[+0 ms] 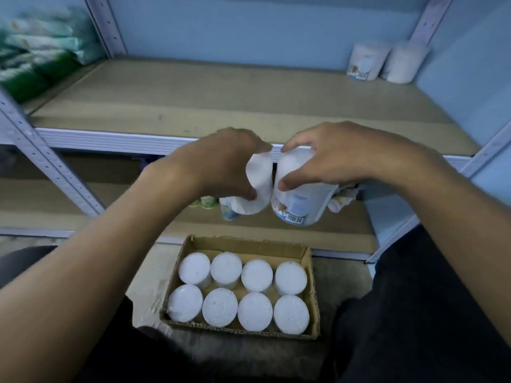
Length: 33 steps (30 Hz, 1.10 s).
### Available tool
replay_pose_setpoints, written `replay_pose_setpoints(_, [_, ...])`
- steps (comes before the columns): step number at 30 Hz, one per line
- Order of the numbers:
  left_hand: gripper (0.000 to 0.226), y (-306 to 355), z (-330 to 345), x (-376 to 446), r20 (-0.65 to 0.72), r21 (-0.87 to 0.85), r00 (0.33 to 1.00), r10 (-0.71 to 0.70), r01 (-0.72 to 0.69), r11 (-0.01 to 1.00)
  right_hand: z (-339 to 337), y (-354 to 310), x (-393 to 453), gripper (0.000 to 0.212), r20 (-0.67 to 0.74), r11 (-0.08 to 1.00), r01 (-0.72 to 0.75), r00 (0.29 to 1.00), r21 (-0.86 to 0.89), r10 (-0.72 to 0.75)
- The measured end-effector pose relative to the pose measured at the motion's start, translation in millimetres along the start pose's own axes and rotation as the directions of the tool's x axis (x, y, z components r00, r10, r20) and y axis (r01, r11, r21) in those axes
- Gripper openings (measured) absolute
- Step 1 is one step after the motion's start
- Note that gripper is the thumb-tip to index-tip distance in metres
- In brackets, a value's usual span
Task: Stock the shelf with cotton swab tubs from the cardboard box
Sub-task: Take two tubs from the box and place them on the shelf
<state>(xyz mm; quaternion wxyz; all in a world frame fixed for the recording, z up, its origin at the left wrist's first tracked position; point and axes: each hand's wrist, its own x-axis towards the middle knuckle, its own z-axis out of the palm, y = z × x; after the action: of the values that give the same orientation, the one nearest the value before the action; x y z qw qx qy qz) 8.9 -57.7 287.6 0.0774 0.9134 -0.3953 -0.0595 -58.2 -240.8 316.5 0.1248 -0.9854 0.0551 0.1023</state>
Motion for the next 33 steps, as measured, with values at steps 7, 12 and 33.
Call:
replay_pose_setpoints(7, [0.086,13,-69,45,-0.074,0.145,0.997,-0.007,0.018,0.989,-65,5,16,0.072,-0.084,0.999,-0.046,0.995,-0.001,0.046])
replay_pose_setpoints(12, [0.086,14,-87,82,-0.023,0.157,0.999,-0.024,0.028,0.987,-75,15,46,0.075,-0.118,0.991,-0.114,0.987,-0.066,0.106])
replay_pose_setpoints(33, [0.088,-2,-74,139,-0.033,0.121,0.999,-0.035,0.039,0.992,-70,51,77,0.092,-0.164,0.969,-0.152,0.979,-0.193,0.121])
